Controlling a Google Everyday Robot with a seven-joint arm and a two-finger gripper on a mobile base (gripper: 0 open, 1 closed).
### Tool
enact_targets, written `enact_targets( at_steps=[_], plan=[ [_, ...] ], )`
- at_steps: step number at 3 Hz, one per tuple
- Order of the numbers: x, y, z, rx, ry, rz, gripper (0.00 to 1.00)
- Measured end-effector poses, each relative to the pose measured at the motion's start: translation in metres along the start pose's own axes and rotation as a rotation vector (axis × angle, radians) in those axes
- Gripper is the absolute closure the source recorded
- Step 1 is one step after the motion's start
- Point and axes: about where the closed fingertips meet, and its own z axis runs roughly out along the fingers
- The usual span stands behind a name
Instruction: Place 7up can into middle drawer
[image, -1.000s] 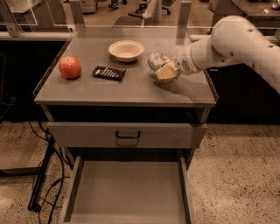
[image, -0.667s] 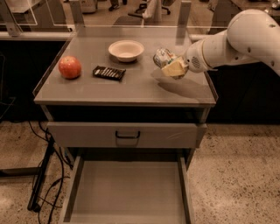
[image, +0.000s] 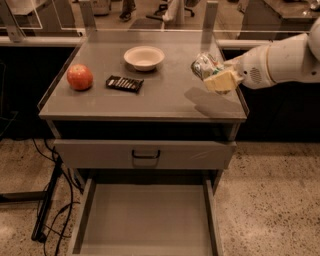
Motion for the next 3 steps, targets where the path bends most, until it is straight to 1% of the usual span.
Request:
enact_targets(
  at_steps=[1, 2, 3],
  plan=[
    [0.043, 0.033, -0.022, -0.021, 0.014, 0.062, 1.0],
    [0.043, 0.033, -0.022, -0.021, 0.014, 0.062, 1.0],
    [0.049, 0.056, -0.022, -0.051, 0.001, 0.036, 1.0]
  ],
)
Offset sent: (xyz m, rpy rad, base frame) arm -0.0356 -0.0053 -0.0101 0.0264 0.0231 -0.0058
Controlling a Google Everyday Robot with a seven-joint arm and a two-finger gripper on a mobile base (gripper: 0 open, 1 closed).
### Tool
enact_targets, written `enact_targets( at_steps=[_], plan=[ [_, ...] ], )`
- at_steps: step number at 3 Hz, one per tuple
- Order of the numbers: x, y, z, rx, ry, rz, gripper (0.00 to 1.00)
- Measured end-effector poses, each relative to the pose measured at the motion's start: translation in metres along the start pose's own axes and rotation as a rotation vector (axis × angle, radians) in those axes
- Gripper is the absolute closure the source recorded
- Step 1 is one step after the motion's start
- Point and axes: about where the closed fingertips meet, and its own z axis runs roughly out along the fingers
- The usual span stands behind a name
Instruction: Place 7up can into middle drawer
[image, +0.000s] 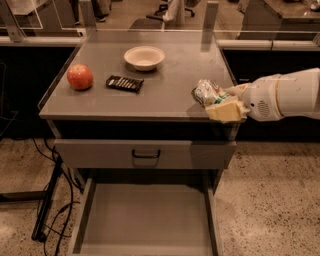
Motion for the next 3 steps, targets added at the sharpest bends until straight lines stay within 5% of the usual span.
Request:
enact_targets(
  at_steps=[1, 3],
  plan=[
    [0.024, 0.072, 0.004, -0.074, -0.03, -0.076, 1.0],
    [0.065, 0.132, 0.034, -0.136, -0.081, -0.128, 1.0]
  ],
)
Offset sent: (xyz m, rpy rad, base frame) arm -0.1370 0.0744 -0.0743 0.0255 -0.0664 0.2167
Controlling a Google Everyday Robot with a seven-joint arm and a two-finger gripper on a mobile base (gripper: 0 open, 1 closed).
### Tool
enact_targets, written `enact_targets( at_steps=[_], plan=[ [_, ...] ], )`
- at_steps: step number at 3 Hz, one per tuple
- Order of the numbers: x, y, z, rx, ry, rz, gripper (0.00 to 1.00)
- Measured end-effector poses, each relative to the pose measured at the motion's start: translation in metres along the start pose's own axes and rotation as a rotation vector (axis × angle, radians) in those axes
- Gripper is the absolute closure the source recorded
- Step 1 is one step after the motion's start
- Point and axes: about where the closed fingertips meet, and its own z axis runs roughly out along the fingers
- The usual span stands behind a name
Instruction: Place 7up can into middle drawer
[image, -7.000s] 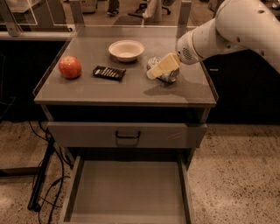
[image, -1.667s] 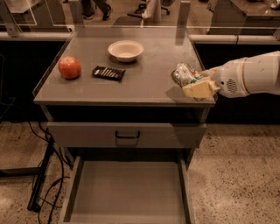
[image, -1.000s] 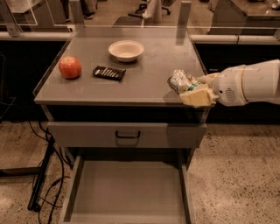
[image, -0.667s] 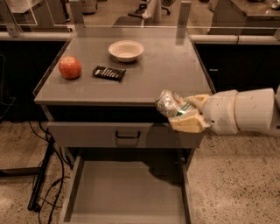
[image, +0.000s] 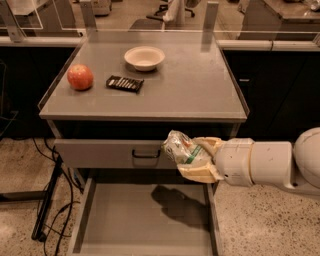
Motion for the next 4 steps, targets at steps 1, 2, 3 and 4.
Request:
enact_targets(
  at_steps=[1, 2, 3, 4],
  plan=[
    [0.027, 0.007, 0.038, -0.008, -0.005, 0.028, 1.0],
    [0.027, 0.007, 0.038, -0.008, -0.004, 0.028, 1.0],
    [0.043, 0.012, 0.06, -0.04, 0.015, 0.055, 1.0],
    [0.076, 0.018, 0.093, -0.064, 0.053, 0.076, 1.0]
  ],
)
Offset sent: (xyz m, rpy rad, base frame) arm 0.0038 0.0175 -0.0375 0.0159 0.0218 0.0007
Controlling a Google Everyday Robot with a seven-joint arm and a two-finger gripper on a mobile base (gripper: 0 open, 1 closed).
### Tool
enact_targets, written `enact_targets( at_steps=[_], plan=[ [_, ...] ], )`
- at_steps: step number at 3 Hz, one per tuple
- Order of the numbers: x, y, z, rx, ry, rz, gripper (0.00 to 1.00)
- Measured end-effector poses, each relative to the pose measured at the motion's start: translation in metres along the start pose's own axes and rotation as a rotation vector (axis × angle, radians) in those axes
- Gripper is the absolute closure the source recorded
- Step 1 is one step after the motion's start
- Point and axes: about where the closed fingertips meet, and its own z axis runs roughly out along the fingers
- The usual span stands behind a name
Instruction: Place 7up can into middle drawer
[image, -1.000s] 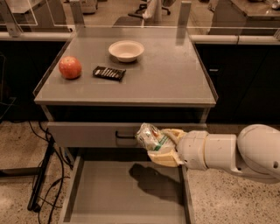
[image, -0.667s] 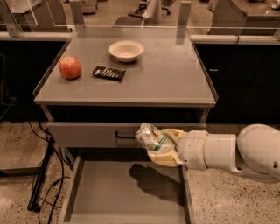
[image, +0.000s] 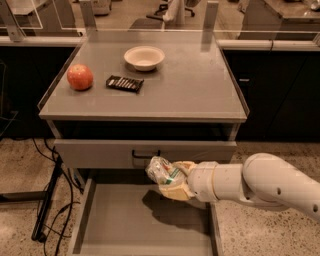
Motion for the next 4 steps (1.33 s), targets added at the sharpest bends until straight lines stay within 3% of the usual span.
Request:
enact_targets(
  at_steps=[2, 4],
  plan=[
    [0.064, 0.01, 0.055, -0.018, 0.051, 0.027, 1.0],
    [0.101, 0.007, 0.098, -0.012, 0.091, 0.018, 1.0]
  ],
)
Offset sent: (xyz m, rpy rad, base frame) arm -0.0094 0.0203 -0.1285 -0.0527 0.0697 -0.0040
